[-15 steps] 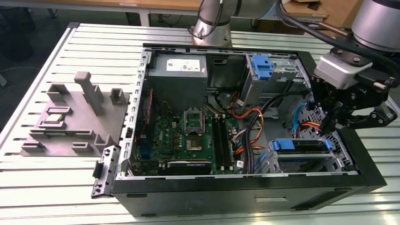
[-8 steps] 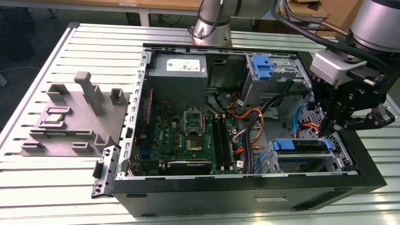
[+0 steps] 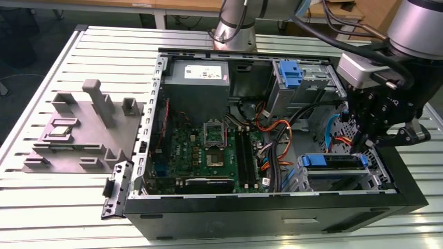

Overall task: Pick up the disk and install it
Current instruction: 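Insert the first disk wire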

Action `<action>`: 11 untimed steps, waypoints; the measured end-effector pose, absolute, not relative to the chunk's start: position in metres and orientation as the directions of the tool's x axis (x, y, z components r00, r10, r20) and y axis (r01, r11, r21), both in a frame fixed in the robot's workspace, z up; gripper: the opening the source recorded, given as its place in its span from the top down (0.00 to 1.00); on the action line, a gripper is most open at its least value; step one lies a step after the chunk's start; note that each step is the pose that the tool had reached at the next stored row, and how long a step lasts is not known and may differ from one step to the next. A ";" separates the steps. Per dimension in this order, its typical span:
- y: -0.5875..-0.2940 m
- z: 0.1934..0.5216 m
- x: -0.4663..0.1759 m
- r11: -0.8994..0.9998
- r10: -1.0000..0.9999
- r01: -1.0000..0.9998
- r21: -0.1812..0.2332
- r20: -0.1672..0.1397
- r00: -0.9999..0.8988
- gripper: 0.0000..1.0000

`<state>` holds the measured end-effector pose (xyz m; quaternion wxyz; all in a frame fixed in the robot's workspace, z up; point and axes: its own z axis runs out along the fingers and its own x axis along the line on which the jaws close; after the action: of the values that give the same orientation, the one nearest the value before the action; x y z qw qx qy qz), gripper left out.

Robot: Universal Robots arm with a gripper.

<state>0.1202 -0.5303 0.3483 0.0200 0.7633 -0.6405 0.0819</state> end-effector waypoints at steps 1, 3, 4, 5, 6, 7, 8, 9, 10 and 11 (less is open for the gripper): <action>-0.530 0.348 0.120 -0.161 -0.977 -0.984 -0.074 0.151 0.149 0.84; -0.530 0.347 0.120 -0.126 -0.982 -0.989 -0.074 0.151 0.113 0.84; -0.530 0.347 0.120 -0.108 -0.984 -0.991 -0.074 0.151 0.096 0.84; -0.530 0.347 0.120 -0.090 -0.985 -0.993 -0.074 0.151 0.078 0.84; -0.530 0.346 0.120 -0.072 -0.987 -0.995 -0.074 0.151 0.060 0.84; -0.530 0.345 0.120 -0.053 -0.988 -0.996 -0.074 0.151 0.041 0.84; -0.530 0.345 0.120 -0.035 -0.988 -0.997 -0.074 0.151 0.023 0.84; -0.530 0.345 0.120 -0.017 -0.988 -0.997 -0.074 0.151 0.005 0.84; -0.530 0.344 0.120 0.001 -0.988 -0.997 -0.074 0.151 -0.012 0.84; -0.530 0.344 0.120 0.019 -0.988 -0.997 -0.074 0.151 -0.030 0.84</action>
<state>0.1202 -0.5303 0.3439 0.0284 0.6958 -0.7133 0.0797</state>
